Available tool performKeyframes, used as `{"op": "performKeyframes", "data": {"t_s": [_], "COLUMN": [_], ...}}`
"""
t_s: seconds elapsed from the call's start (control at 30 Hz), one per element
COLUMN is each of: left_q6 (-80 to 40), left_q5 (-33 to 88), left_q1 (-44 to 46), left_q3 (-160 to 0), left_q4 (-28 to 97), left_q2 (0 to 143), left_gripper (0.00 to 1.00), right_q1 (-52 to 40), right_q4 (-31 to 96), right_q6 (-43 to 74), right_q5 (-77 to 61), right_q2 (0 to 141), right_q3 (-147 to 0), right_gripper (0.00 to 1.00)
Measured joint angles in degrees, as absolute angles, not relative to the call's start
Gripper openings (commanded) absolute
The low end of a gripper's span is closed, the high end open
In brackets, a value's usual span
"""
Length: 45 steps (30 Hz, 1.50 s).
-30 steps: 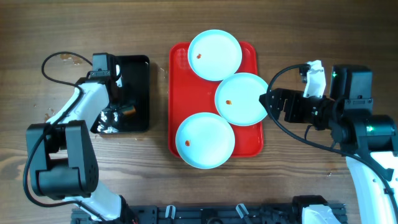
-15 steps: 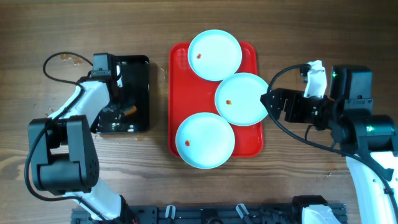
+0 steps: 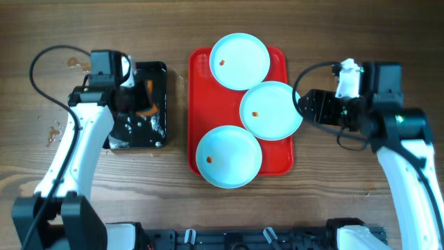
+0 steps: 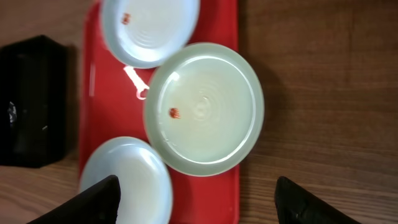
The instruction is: Clean dirty plates on tray and stack at the side
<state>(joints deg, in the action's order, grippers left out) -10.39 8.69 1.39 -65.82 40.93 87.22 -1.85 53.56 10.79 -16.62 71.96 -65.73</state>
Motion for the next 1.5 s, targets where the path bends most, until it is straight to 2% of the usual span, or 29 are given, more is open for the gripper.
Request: {"op": "performKeyframes", "data": {"t_s": [0.13, 0.33, 0.47, 0.63, 0.73, 0.8, 0.9, 0.97, 1.07, 1.23, 1.5], "left_q6": [-11.79, -18.06, -22.15, -24.64, -24.86, -25.02, -25.08, -25.23, -25.26, -25.47, -25.69], "left_q5": [10.85, 11.90, 11.92, 11.90, 11.90, 11.90, 11.88, 11.88, 11.86, 11.66, 11.18], "left_q1": [10.15, 18.76, 20.32, 20.25, 20.25, 20.25, 20.25, 20.25, 20.25, 20.58, 23.79], "left_q3": [-72.73, -74.15, -74.46, -74.46, -74.46, -74.46, -74.46, -74.46, -74.46, -74.48, -74.48], "left_q4": [40.23, 24.62, 18.59, 14.11, 13.37, 13.37, 12.82, 12.08, 9.93, 5.41, -2.81], "left_q2": [86.85, 87.39, 91.98, 96.90, 96.97, 96.97, 97.30, 98.13, 100.99, 106.17, 113.93], "left_gripper": [0.04, 0.04, 0.04, 0.04, 0.04, 0.04, 0.04, 0.04, 0.04, 0.04, 0.04], "right_q1": [-1.85, -2.68, -5.61, -9.43, -10.22, -10.20, -10.20, -10.20, -10.20, -10.20, -10.20], "right_q4": [51.57, 39.29, 31.97, 28.16, 23.86, 21.28, 19.09, 18.63, 18.33, 20.08, 22.74], "right_q6": [8.16, 5.89, 6.68, 6.72, 6.59, 6.57, 6.46, 6.35, 6.20, 6.35, 5.85], "right_q5": [-20.84, -24.82, -25.43, -22.22, -19.75, -18.41, -15.46, -14.06, -12.99, -12.78, -12.82], "right_q2": [77.14, 81.62, 85.80, 99.53, 110.69, 115.90, 123.22, 125.21, 126.04, 126.06, 126.06], "right_q3": [-65.73, -65.73, -67.02, -79.05, -85.56, -86.32, -86.30, -86.28, -86.30, -86.30, -86.74], "right_gripper": [0.77, 0.72, 0.69, 0.68, 0.60, 0.59, 0.52, 0.45, 0.29, 0.13, 0.10]}}
